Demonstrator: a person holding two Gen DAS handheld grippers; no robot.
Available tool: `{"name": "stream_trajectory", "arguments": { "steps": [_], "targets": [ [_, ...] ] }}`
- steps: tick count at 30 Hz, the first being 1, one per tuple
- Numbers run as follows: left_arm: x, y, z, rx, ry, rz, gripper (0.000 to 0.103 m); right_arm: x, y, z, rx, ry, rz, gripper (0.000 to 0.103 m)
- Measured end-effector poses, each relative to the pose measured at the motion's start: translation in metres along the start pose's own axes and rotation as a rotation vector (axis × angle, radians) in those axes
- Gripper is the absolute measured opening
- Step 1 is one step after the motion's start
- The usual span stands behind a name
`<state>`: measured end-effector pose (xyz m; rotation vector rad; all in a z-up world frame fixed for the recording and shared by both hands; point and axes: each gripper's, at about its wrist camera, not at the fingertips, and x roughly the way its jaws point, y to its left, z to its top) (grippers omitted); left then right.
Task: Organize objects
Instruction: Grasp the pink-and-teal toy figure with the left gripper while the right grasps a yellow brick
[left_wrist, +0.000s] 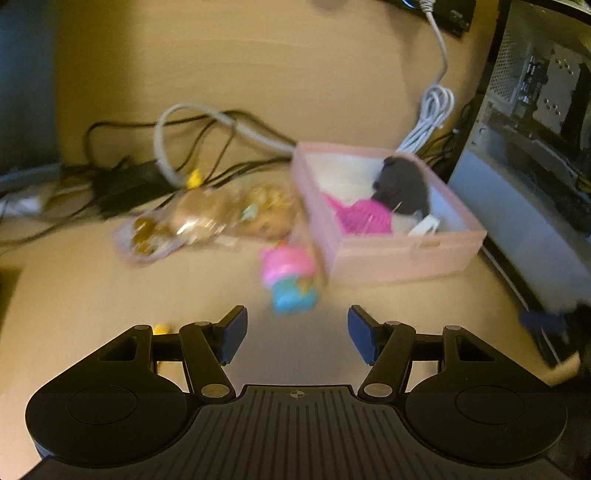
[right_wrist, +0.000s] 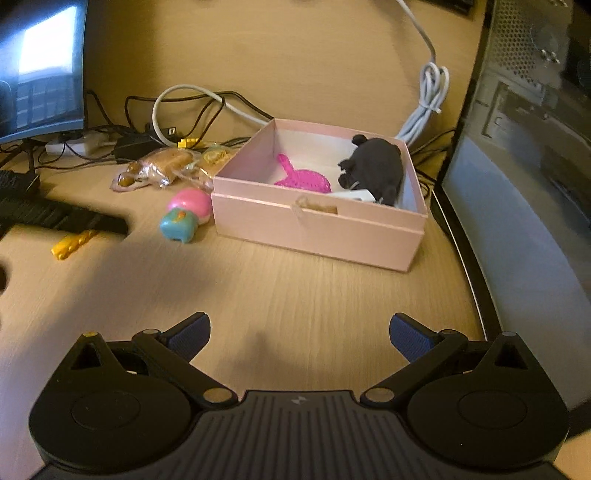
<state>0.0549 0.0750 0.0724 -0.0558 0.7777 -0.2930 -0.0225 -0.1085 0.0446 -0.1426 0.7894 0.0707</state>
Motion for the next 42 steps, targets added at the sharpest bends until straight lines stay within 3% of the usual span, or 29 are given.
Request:
{"name": "stream_trajectory", "arguments": {
  "steps": [10,13,21,28,30,32,35,38,42],
  "targets": [
    [0.083,-0.004,0.03,0.0,0.094,0.044,0.065,-0.008,-0.017,-0.017,0.045,0.038,-0.056,0.103],
    [0.085,-0.005,0.026,0.035,0.093,0.054,0.053,-0.006,-0.02,-0.02,0.048,0.053,-0.063,0.103],
    [0.026,0.024,0.003,-0.066,0.075,0.005,0.049,0.002,0.002,0.003,0.011,0.017,-0.015,0.103],
    [-0.047,0.078,-0.028,-0.097,0.047,0.07,0.049,0.03,0.055,0.091,-0.002,-0.073,0.142,0.102],
    [-0.063,0.097,-0.033,-0.118,0.037,0.092,0.049,0.045,0.071,0.124,0.012,-0.078,0.189,0.092],
    [-0.077,0.117,-0.039,-0.148,0.028,0.119,0.049,0.066,0.088,0.157,0.03,-0.054,0.224,0.065],
    [-0.094,0.145,-0.047,-0.209,0.015,0.146,0.049,0.102,0.105,0.196,0.061,-0.002,0.221,0.039],
    [-0.103,0.164,-0.054,-0.254,0.01,0.154,0.049,0.132,0.112,0.223,0.117,0.025,0.224,0.029],
    [-0.106,0.178,-0.062,-0.306,0.015,0.162,0.049,0.182,0.121,0.244,0.147,0.109,0.24,0.028]
  ]
}}
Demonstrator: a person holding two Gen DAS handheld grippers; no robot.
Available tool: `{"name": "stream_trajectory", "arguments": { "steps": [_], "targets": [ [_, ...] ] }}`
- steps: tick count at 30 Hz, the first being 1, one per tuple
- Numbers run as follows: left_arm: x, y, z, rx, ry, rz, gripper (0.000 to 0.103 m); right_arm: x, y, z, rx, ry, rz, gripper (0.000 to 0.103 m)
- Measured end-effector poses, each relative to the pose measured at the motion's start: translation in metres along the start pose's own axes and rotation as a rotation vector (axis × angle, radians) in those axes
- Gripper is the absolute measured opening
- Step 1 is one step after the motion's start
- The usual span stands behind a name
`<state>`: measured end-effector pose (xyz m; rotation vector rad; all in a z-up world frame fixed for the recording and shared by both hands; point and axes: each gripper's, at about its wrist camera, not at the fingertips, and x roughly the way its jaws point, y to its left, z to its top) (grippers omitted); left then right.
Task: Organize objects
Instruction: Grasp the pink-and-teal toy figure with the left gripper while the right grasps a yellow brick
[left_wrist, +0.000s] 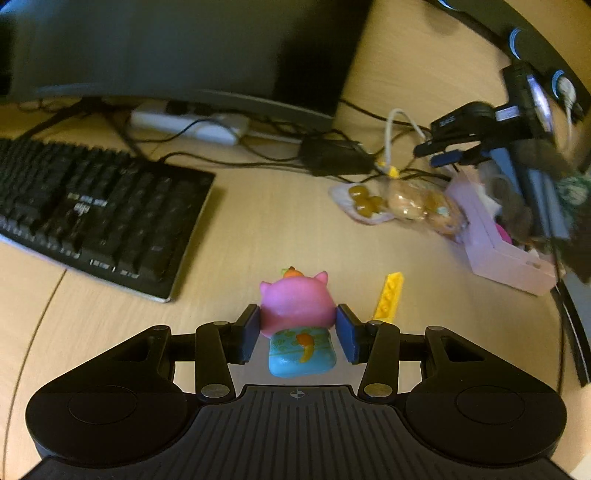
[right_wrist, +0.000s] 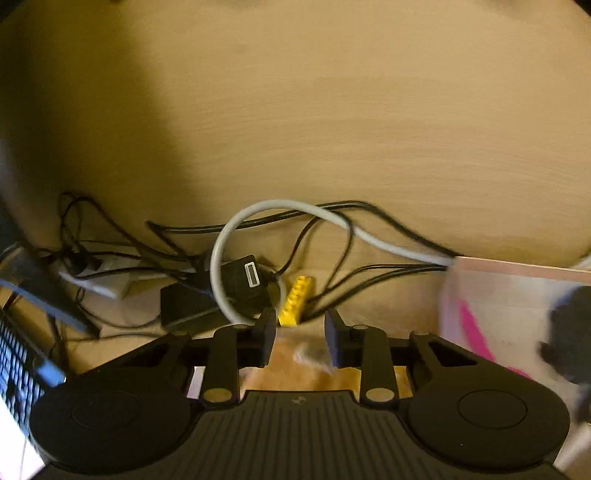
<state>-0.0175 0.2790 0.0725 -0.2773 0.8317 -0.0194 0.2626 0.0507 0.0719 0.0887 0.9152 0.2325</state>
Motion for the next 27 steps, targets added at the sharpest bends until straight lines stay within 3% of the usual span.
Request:
{"name": "stream_trajectory", "arguments": {
  "steps": [3,6,8,11,27],
  "targets": [
    [0.001,0.004,-0.002,-0.026,-0.006,0.047,0.049,0.035,-0.004,0.011,-0.012,0.038,0.007,0.028],
    [0.003,0.008,-0.002,-0.076,-0.004,0.037,0.049,0.055,-0.004,0.019,-0.014,0.073,0.007,0.028],
    [0.006,0.006,-0.001,-0.042,-0.01,0.051,0.049,0.063,-0.001,0.022,-0.03,0.083,0.014,0.026],
    [0.008,0.007,-0.001,-0.072,-0.015,0.079,0.049,0.068,0.004,0.021,-0.061,0.089,-0.042,0.024],
    [0.004,0.016,-0.006,-0.101,-0.001,0.101,0.049,0.08,-0.017,0.035,0.067,0.136,0.018,0.022]
  ]
}}
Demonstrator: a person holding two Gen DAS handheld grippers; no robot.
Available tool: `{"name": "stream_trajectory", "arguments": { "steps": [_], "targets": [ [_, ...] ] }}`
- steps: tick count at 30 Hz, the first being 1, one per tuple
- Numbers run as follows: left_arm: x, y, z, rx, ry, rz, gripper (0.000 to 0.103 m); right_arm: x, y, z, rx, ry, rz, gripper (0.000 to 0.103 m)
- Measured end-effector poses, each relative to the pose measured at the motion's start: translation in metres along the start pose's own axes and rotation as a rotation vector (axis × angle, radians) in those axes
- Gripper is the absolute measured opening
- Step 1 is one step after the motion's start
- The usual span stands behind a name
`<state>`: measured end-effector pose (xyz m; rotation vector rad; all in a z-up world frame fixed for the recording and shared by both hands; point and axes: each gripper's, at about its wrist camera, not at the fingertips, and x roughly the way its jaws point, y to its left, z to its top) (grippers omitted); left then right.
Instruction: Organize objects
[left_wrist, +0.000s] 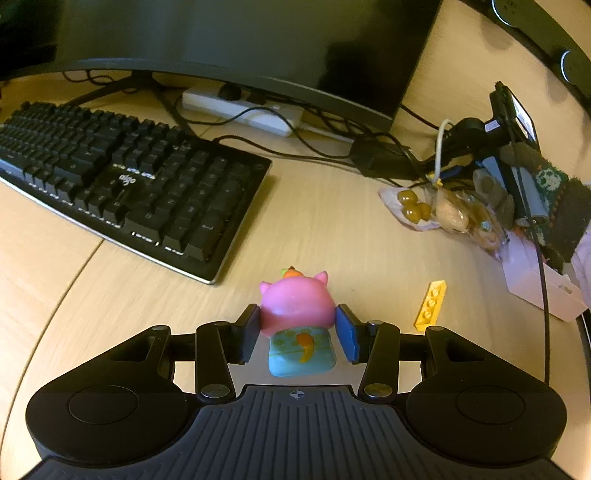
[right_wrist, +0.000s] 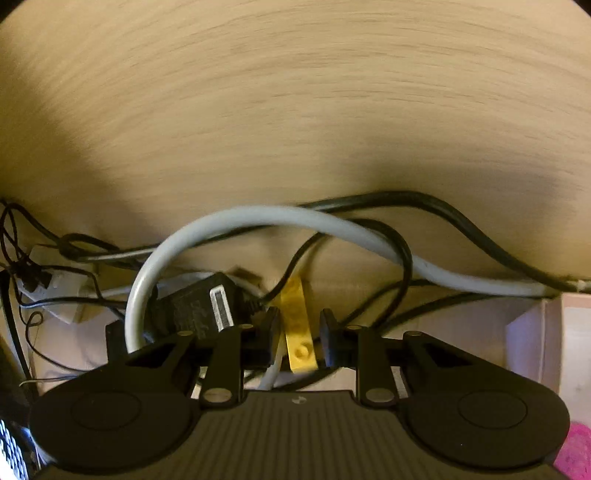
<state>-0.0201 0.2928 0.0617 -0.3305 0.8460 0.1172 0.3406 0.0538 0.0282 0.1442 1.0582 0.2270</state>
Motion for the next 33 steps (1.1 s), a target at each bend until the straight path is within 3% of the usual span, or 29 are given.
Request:
{"name": "stream_trajectory", "arguments": {
  "steps": [1,4,9,13,18,24,25,26,28,33],
  "targets": [
    [-0.001,0.001,-0.001,-0.004,-0.001,0.0,0.049,-0.001,-0.001,-0.001,0.004,-0.001,0.01,0.015],
    [-0.002,0.002,-0.001,-0.001,0.001,0.002,0.049,-0.011,-0.001,-0.005,-0.012,-0.02,-0.003,0.014],
    [-0.005,-0.002,0.0,0.016,-0.003,-0.009,0.049,-0.046,-0.01,-0.01,0.007,-0.051,0.043,0.014],
    [-0.01,-0.008,-0.001,0.041,-0.005,-0.032,0.049,-0.094,-0.019,-0.033,0.016,-0.08,0.109,0.014],
    [-0.012,-0.018,-0.009,0.096,0.024,-0.075,0.049,-0.151,-0.021,-0.102,-0.043,-0.066,0.138,0.014],
    [-0.014,-0.021,-0.023,0.163,0.057,-0.138,0.049,-0.168,0.012,-0.211,-0.216,-0.03,0.033,0.015],
    [-0.015,-0.02,-0.024,0.172,0.059,-0.145,0.049,-0.174,0.015,-0.223,-0.241,-0.038,0.03,0.024],
    [-0.016,-0.02,-0.025,0.181,0.062,-0.152,0.049,-0.177,0.021,-0.236,-0.262,-0.042,0.031,0.04],
    [-0.02,-0.018,-0.028,0.2,0.062,-0.167,0.049,-0.185,0.035,-0.253,-0.293,-0.071,0.052,0.052],
    [-0.031,-0.013,-0.032,0.217,0.049,-0.173,0.049,-0.166,0.069,-0.251,-0.246,-0.087,0.105,0.052]
  ]
}}
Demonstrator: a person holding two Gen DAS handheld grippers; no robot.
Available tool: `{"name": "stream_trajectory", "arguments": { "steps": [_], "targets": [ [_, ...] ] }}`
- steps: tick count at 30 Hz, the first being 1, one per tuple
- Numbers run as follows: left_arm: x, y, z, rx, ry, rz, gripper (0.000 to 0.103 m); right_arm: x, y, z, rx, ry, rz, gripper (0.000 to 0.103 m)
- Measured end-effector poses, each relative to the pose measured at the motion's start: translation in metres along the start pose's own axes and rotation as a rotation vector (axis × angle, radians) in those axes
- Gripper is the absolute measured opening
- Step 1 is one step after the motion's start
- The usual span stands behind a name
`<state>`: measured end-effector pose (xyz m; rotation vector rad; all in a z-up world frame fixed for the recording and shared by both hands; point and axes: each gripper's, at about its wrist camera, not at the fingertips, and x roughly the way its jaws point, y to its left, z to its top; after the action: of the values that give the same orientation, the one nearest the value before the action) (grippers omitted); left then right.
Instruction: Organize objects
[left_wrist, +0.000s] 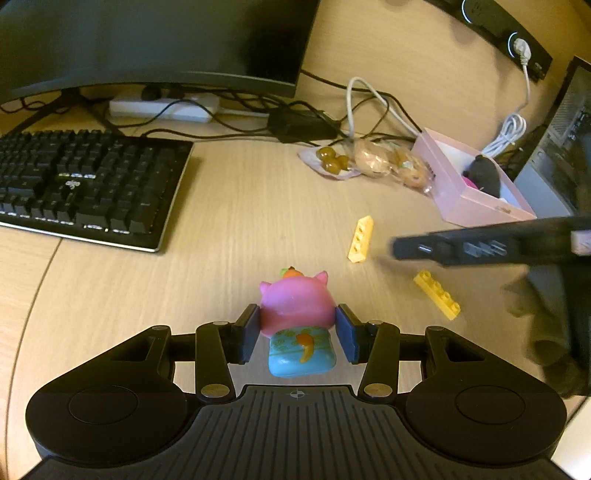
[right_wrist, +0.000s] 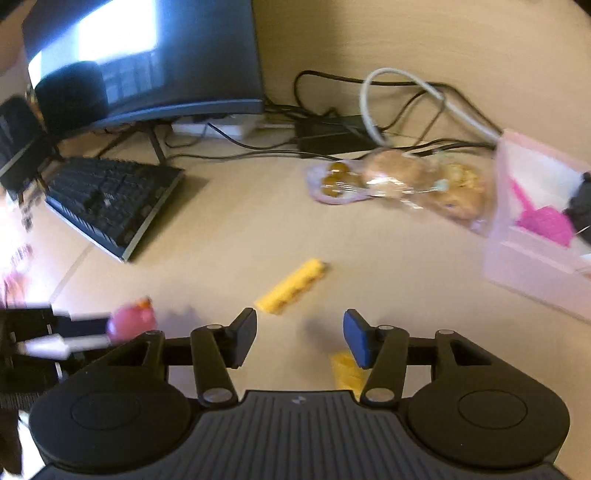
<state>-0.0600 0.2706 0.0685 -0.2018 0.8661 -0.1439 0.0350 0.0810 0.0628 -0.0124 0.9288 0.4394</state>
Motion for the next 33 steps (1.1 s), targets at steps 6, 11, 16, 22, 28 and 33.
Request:
{"name": "stream_trajectory", "arguments": {
  "steps": [6,11,16,22,28,33],
  "targets": [
    [-0.012,0.002,-0.003,0.006,-0.011,0.002,0.049,0.05,0.022,0.015,0.003,-0.008,-0.12,0.05],
    [-0.014,0.001,-0.011,0.02,0.002,-0.001,0.049,0.064,0.027,0.013,-0.004,0.054,-0.128,0.014],
    [-0.013,-0.012,-0.017,0.054,0.019,-0.036,0.049,0.024,0.032,0.007,-0.021,0.003,-0.108,0.012],
    [-0.011,-0.048,-0.017,0.121,0.031,-0.107,0.049,-0.052,0.009,-0.005,-0.005,-0.06,-0.111,0.012],
    [-0.004,-0.1,-0.012,0.207,0.037,-0.185,0.049,-0.11,-0.043,-0.036,0.049,-0.081,-0.181,0.012],
    [0.012,-0.146,-0.003,0.257,0.041,-0.239,0.049,-0.137,-0.095,-0.077,0.13,-0.075,-0.242,0.012]
  ]
}}
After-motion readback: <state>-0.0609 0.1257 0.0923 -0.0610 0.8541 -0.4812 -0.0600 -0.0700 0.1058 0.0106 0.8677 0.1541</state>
